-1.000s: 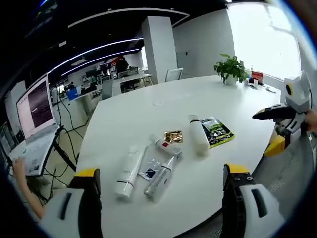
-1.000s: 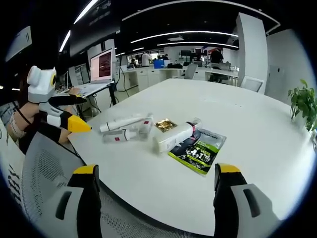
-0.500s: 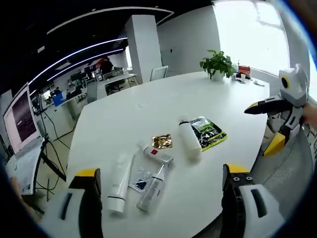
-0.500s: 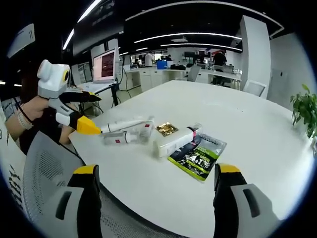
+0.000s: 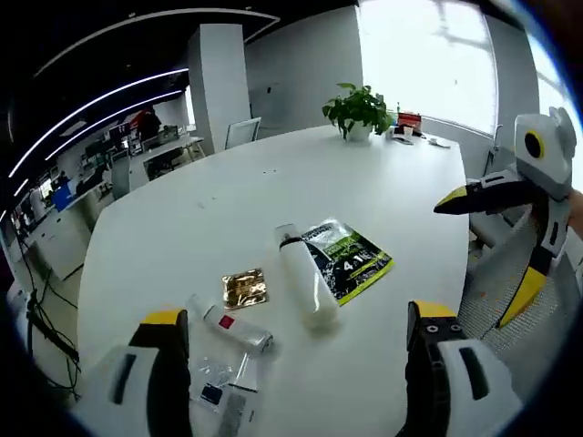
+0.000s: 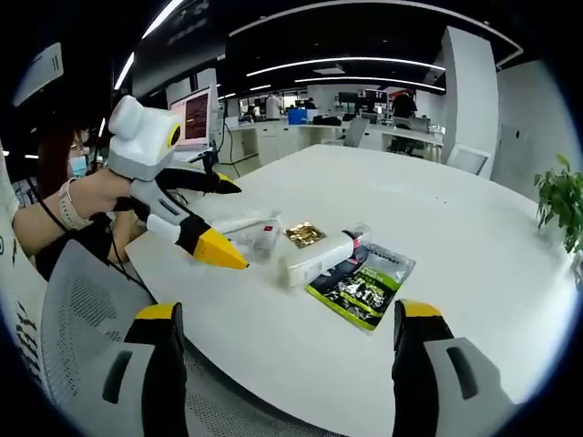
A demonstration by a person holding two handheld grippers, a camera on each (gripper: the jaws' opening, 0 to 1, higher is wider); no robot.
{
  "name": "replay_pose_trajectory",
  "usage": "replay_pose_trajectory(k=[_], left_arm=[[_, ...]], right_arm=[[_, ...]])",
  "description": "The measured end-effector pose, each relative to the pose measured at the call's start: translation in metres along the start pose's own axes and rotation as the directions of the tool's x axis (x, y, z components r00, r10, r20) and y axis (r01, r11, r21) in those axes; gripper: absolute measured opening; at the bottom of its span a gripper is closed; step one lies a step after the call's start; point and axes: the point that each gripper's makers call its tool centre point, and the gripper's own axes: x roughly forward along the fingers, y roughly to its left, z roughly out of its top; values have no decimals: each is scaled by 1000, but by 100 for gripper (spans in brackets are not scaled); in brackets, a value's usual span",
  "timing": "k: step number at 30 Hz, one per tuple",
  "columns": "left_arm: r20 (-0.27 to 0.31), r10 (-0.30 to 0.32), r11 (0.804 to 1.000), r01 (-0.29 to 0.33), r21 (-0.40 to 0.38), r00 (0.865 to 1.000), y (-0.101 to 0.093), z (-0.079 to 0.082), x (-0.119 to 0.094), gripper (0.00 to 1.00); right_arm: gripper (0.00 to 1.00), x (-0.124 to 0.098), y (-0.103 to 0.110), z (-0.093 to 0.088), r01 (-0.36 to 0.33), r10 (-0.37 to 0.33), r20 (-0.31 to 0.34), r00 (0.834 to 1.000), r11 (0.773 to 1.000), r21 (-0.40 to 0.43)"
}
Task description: Arrange the skincare products in the storage area until every visible bottle or jar stands upright without overlapping.
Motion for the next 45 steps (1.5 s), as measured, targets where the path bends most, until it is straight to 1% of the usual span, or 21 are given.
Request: replay_pose_trajectory(k=[4,10,15,18,19,24,26,28,33,38,40,43,45], left_arm=[[-12,-26,1000,27,12,1000,0,4,19,95],[-26,-57,998,57,24,998,-5,8,40,94],[-31,-74,997,75,29,997,-9,9,55,94],[-38,-85,996,86,15,996,-9,7,64,95],[-49,-87,996,88,16,995,-11,6,66,94],[-65,-98,995,98,7,993,-13,4,76,93],[-65,-90,996,90,-1,994,-10,4,79,94],[-68,-95,995,95,-2,993,-9,4,82,92],[-93,-85,996,86,13,992,-5,-1,92,93],[-107,-87,996,87,0,990,-2,-4,100,92],[-116,-92,996,92,2,989,-4,-6,102,90],[-124,-105,994,106,-3,987,-6,-8,103,82],[-131,-108,994,107,-19,985,-7,-10,105,82]], right_arm=[[95,2,-4,1,7,-7,-4,1000,1000,-2],[95,5,-10,3,19,-19,1,1000,1000,-3],[96,7,-17,5,34,-34,5,999,999,0],[96,9,-19,6,36,-36,9,999,999,3],[96,9,-19,6,36,-36,9,999,999,3],[95,10,-22,5,40,-40,5,999,999,6],[96,10,-23,5,43,-43,7,999,999,8],[96,10,-24,5,46,-46,7,999,999,8],[96,10,-27,4,49,-49,3,999,999,11],[95,11,-27,5,43,-43,1,999,999,9],[95,11,-28,5,46,-46,1,999,999,8],[95,11,-29,4,44,-44,0,999,999,13],[95,12,-29,4,41,-41,-1,999,999,13]])
